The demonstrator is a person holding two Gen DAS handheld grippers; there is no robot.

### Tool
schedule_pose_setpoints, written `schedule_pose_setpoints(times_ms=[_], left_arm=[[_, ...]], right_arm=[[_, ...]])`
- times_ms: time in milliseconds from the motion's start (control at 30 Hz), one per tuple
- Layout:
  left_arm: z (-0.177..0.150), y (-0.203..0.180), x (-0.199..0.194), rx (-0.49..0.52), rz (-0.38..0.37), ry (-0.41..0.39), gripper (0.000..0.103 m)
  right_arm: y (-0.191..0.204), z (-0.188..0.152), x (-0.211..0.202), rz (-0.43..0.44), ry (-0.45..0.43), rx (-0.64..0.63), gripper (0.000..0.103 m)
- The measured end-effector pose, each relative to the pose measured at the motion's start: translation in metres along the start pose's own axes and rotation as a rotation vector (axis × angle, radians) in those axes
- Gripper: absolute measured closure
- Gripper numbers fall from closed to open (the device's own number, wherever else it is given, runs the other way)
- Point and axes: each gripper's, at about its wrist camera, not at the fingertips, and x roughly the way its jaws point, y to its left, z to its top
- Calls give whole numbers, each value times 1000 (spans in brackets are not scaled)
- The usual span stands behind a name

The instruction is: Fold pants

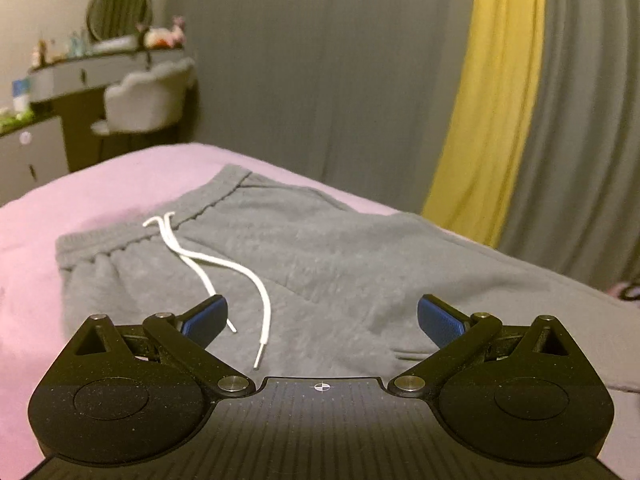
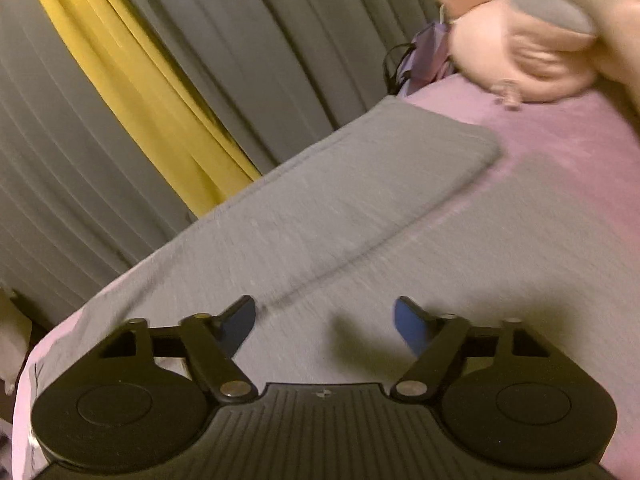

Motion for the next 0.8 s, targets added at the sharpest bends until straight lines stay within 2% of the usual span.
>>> schedule_pose_setpoints(times_ms=[100, 167, 233, 300, 367, 433, 500, 533, 567, 600, 667, 733, 800], left_arm=[[-25, -6, 21, 100, 100, -79, 0], [-34, -5, 38, 116, 148, -93, 0], [-39, 0, 53, 92, 114, -50, 0], [-45, 8, 67, 25, 101, 7, 0], [-49, 13, 71, -33, 82, 12, 0], [-49, 10, 72, -24, 94, 3, 0], [-53, 4, 70, 1, 112, -14, 0], [-54, 4, 69, 7, 117, -20, 0], [-53, 3, 70, 9, 120, -21, 0], [-54, 3, 70, 9, 122, -22, 0], [-54, 2, 71, 10, 125, -25, 0], [-54, 4, 70, -2, 119, -13, 0], [-52, 10, 63, -38, 106, 5, 0]], right_arm=[[31, 41, 60, -52, 41, 34, 47], [46, 67, 104, -77, 72, 85, 39], [61, 91, 149, -134, 93, 120, 39], [73, 112, 189, -198, 102, 151, 36], [76, 126, 219, -260, 92, 193, 21], [76, 129, 240, -341, 94, 227, 10], [77, 130, 252, -393, 69, 219, 7], [79, 128, 250, -417, 37, 198, 19], [78, 124, 247, -451, 6, 183, 48], [75, 118, 239, -482, -17, 165, 62], [62, 122, 228, -354, -28, 173, 98], [44, 116, 193, -236, -46, 235, 99], [24, 98, 134, -87, -103, 294, 99]])
